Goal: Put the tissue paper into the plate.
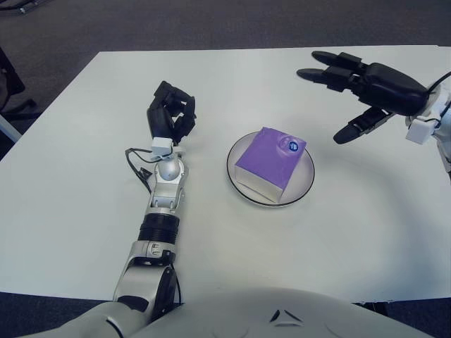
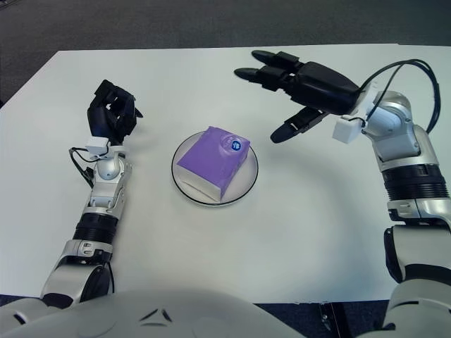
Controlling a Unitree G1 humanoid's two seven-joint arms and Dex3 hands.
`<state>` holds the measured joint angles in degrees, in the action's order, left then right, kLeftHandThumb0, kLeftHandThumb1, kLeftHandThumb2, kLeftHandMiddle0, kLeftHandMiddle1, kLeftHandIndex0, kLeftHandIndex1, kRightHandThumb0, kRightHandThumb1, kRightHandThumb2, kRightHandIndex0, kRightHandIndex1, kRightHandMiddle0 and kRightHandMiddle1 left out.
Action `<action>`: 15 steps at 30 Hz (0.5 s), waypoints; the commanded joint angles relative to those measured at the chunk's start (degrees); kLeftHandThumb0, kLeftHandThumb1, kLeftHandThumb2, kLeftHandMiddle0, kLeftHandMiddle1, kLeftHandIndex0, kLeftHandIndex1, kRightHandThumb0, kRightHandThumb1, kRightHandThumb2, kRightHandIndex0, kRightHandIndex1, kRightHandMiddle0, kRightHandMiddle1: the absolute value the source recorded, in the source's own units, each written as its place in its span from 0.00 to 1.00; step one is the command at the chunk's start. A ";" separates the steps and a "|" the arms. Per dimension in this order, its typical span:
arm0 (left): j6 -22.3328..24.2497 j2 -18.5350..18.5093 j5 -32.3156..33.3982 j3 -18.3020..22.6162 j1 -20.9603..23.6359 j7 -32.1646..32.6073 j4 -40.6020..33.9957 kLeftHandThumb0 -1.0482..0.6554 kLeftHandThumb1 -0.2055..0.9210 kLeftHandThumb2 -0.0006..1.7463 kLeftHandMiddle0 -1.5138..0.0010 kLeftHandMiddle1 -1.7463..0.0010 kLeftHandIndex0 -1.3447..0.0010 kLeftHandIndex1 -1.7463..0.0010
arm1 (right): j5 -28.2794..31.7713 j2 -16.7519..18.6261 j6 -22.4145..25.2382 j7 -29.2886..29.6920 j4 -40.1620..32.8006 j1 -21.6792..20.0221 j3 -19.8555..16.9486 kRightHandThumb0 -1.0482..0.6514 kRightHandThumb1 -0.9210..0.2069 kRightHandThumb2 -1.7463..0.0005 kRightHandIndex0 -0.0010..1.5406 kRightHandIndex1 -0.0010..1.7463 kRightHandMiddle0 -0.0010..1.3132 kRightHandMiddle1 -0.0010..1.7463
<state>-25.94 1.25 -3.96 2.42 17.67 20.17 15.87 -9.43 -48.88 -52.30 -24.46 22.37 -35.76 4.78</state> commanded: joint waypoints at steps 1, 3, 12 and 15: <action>-1.01 2.07 0.02 0.31 -13.40 -0.39 8.54 0.48 1.00 0.19 0.40 0.00 0.46 0.00 | -1.76 2.18 -0.47 5.27 4.97 2.03 -3.73 0.24 0.00 0.84 0.05 0.02 0.06 0.02; -1.01 1.99 0.10 0.39 -13.23 -0.47 8.71 0.48 1.00 0.19 0.40 0.00 0.46 0.00 | -1.65 2.47 -0.29 6.07 5.50 2.09 -4.15 0.25 0.00 0.85 0.06 0.02 0.06 0.02; -1.25 1.75 0.31 0.67 -12.44 -0.67 9.81 0.48 1.00 0.18 0.40 0.00 0.46 0.00 | 10.22 5.09 16.43 4.70 -0.29 9.12 -9.10 0.29 0.00 0.92 0.10 0.01 0.08 0.02; -1.34 1.69 0.39 0.75 -12.16 -0.74 10.13 0.48 1.00 0.18 0.40 0.00 0.46 0.00 | 15.53 8.62 26.38 6.64 -5.60 13.85 -11.47 0.34 0.00 0.94 0.18 0.01 0.15 0.03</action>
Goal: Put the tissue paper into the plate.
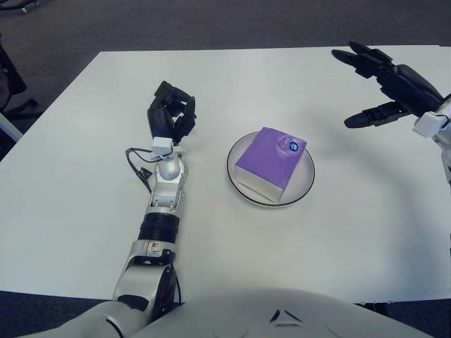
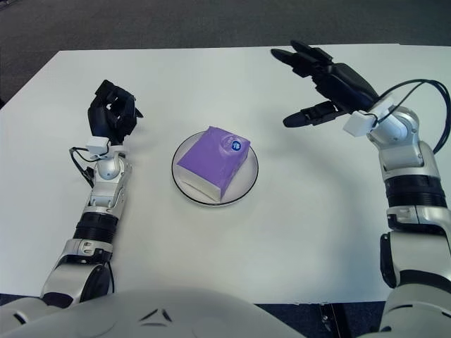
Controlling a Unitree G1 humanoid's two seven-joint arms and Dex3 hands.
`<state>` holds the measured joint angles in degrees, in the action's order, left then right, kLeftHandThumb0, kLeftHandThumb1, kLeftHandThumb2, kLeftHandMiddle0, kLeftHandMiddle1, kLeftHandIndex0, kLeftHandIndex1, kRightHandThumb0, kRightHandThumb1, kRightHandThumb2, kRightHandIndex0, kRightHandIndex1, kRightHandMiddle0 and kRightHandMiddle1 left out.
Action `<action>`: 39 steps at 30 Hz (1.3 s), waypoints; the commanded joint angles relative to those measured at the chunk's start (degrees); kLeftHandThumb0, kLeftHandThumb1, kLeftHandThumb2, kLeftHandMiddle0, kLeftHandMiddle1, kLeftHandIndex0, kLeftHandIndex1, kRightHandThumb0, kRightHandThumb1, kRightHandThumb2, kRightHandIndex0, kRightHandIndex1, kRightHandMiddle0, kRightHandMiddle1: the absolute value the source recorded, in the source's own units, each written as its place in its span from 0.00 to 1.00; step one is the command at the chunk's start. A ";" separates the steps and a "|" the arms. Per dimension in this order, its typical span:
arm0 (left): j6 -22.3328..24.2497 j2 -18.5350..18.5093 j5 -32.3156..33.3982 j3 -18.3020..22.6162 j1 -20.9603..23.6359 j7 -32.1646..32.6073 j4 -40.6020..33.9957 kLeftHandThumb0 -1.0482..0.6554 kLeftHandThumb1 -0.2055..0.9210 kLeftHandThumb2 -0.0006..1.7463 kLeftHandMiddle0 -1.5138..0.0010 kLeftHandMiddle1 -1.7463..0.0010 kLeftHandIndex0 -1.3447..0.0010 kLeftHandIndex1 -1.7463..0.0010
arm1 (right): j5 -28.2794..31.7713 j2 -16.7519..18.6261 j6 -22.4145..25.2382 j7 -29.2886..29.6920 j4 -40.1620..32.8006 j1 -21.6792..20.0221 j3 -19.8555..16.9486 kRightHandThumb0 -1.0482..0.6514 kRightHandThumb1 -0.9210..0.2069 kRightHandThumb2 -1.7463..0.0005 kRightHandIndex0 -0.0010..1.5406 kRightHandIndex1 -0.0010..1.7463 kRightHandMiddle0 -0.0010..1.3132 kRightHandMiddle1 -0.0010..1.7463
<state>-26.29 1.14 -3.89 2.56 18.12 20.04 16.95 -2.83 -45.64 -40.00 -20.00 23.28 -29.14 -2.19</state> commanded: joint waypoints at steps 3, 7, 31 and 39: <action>-1.06 1.74 0.43 0.67 -12.43 -0.73 9.21 0.48 1.00 0.18 0.40 0.00 0.46 0.00 | 11.23 10.19 21.96 7.36 -9.56 10.15 -6.75 0.37 0.00 0.95 0.27 0.02 0.26 0.06; -1.18 1.62 0.64 0.76 -12.28 -0.96 9.37 0.48 1.00 0.18 0.40 0.00 0.46 0.00 | 13.35 13.52 28.26 10.18 -11.75 11.61 -8.45 0.38 0.00 0.96 0.35 0.02 0.37 0.08; -2.28 1.17 1.64 1.43 -11.65 -3.49 10.51 0.48 1.00 0.17 0.40 0.00 0.46 0.00 | 14.95 30.75 35.61 19.74 -21.07 21.06 -10.28 0.62 0.42 0.36 0.34 0.98 0.29 0.94; -1.93 1.27 1.55 1.27 -11.54 -4.11 10.31 0.48 1.00 0.17 0.40 0.00 0.46 0.00 | 13.08 32.50 32.29 19.83 -18.02 21.82 -8.90 0.62 0.47 0.31 0.34 1.00 0.33 0.94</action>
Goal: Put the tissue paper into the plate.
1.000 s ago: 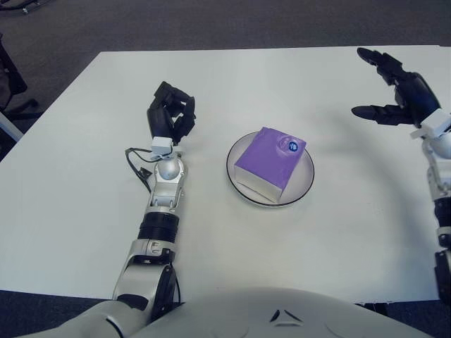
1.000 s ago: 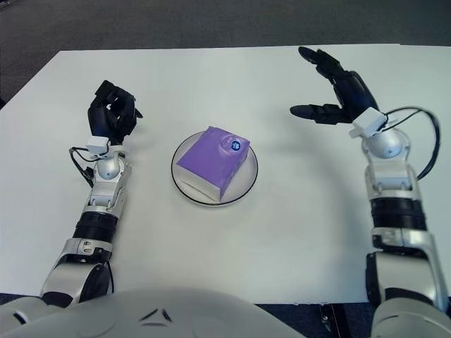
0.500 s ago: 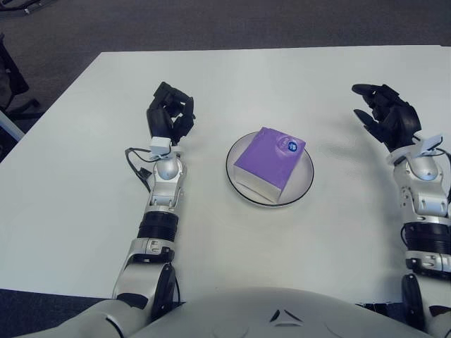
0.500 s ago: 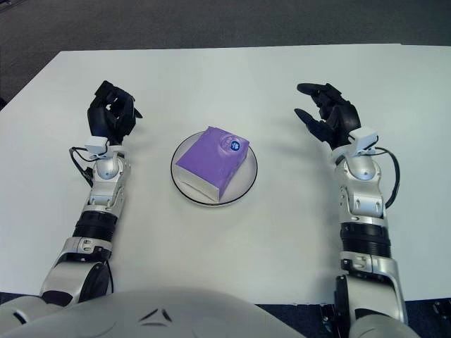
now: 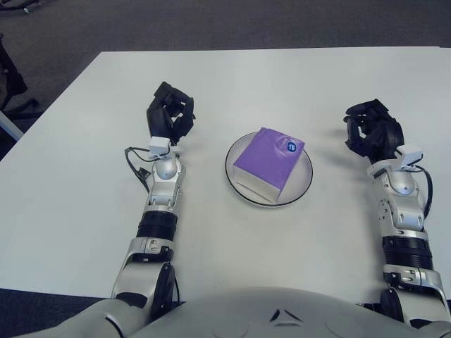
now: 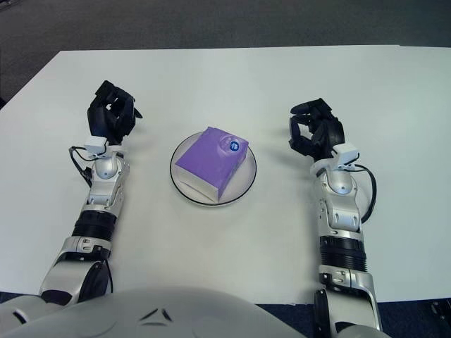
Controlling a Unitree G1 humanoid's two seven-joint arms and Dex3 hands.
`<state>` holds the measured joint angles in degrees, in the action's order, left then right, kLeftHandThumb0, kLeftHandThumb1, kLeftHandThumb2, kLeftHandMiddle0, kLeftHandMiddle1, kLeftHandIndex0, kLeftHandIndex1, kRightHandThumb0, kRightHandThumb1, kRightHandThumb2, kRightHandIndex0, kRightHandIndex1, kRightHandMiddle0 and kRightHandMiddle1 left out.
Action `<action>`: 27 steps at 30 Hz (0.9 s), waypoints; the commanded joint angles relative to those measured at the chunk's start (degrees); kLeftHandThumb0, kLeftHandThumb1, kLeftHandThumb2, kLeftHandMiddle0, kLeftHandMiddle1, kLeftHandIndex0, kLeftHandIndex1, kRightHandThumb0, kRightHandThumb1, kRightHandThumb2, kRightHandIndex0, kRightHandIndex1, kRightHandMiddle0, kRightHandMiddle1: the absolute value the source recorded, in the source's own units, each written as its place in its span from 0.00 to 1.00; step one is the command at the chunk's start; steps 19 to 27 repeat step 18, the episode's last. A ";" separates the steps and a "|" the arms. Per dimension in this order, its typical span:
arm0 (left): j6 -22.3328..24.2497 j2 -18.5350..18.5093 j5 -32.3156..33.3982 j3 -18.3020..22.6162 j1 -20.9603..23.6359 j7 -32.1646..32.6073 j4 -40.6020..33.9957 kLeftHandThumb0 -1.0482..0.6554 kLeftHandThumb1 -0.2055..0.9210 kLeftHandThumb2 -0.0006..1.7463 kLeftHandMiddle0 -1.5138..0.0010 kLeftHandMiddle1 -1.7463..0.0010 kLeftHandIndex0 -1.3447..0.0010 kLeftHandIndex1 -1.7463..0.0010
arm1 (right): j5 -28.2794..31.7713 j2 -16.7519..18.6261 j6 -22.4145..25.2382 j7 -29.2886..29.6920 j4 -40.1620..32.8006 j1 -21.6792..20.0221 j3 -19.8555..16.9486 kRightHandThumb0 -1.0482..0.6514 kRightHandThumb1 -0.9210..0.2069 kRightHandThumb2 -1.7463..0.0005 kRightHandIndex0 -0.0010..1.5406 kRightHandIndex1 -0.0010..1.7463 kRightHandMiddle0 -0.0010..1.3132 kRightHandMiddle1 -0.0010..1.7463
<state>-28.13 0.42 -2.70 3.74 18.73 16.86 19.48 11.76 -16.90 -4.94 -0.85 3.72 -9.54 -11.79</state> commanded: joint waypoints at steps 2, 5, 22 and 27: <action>0.07 1.93 0.21 -0.14 -12.01 -1.15 7.74 0.48 1.00 0.17 0.40 0.00 0.47 0.00 | -2.36 3.53 -3.30 0.46 1.94 2.68 1.23 0.62 0.48 0.31 0.34 1.00 0.33 0.94; 0.30 1.79 -0.07 -0.51 -11.85 -1.56 7.66 0.48 1.00 0.17 0.40 0.00 0.47 0.00 | -3.47 3.41 -3.46 0.45 2.28 3.29 1.86 0.62 0.49 0.30 0.35 1.00 0.34 0.94; 1.90 1.98 -1.14 -1.90 -11.33 -2.33 6.86 0.47 1.00 0.18 0.40 0.00 0.47 0.00 | -4.94 6.53 -5.59 2.73 5.94 4.67 3.02 0.44 0.33 0.42 0.48 1.00 0.31 0.98; 1.90 1.98 -1.14 -1.90 -11.33 -2.33 6.86 0.47 1.00 0.18 0.40 0.00 0.47 0.00 | -4.94 6.53 -5.59 2.73 5.94 4.67 3.02 0.44 0.33 0.42 0.48 1.00 0.31 0.98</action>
